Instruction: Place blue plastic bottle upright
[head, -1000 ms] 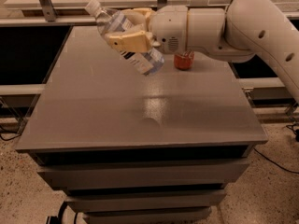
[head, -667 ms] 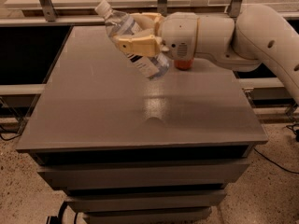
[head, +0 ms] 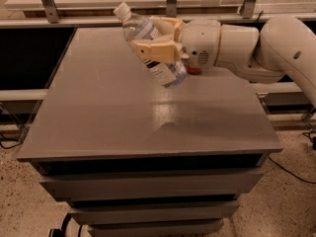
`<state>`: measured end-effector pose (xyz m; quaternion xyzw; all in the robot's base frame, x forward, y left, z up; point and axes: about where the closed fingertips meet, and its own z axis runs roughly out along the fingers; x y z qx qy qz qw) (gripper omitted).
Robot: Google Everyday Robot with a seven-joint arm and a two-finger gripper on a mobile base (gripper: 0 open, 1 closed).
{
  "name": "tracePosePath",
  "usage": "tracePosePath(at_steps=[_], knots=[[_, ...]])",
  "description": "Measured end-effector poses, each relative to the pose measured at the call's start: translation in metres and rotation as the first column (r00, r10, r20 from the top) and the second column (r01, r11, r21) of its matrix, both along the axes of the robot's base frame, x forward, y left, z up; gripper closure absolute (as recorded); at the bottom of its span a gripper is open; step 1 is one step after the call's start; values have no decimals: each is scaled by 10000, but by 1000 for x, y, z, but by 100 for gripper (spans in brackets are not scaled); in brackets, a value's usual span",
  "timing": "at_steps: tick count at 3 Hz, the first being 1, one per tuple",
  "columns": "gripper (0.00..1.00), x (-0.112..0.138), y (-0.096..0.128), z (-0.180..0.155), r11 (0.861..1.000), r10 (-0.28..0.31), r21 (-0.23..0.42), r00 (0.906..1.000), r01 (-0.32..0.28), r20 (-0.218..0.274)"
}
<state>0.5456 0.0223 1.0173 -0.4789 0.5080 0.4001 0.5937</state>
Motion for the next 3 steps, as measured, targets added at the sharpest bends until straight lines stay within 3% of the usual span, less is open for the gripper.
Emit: tracePosePath(at_steps=[1,3], knots=[[100,11,-15,0,9976,-103,675,9995,123,-290],[100,29,-56,12,9779,-53,2086,9987,156,-499]])
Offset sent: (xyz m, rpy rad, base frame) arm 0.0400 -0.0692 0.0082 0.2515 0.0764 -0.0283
